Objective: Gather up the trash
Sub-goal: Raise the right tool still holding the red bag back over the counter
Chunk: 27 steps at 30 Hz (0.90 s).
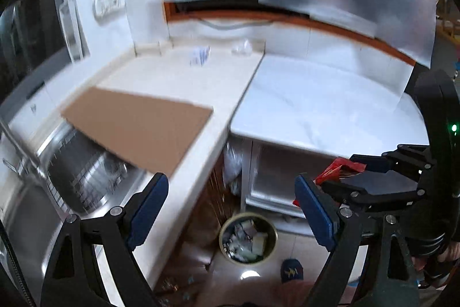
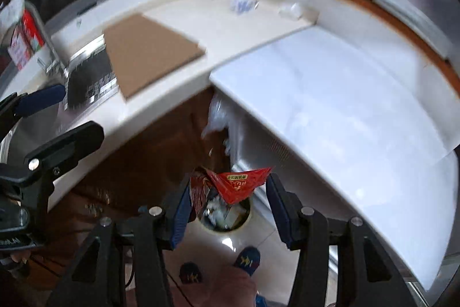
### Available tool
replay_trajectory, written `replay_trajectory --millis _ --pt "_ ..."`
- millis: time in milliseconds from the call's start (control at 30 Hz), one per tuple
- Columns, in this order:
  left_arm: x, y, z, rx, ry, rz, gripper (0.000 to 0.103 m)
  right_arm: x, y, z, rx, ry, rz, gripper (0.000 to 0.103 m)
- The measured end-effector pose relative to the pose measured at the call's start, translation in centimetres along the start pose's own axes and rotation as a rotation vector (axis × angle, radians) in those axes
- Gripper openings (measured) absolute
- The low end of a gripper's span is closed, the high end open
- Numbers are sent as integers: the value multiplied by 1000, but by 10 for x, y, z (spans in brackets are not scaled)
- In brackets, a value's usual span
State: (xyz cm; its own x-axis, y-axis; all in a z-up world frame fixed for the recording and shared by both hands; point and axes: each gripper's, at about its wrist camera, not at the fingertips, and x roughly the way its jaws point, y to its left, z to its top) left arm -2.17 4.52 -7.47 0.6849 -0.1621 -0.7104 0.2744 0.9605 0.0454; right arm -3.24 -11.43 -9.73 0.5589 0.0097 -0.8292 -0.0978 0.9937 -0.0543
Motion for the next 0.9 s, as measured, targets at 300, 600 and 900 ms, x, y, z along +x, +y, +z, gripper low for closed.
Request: replay_trajectory --millis 300,600,900 --pt "-20 8 61 22 -140 19 88 -24 -19 41 61 -116 -64 51" --pt "-1 6 106 23 -188 66 89 -16 -35 96 18 -221 -59 51" --pt "80 9 157 -61 -93 99 89 35 -73 154 -44 -278 3 51"
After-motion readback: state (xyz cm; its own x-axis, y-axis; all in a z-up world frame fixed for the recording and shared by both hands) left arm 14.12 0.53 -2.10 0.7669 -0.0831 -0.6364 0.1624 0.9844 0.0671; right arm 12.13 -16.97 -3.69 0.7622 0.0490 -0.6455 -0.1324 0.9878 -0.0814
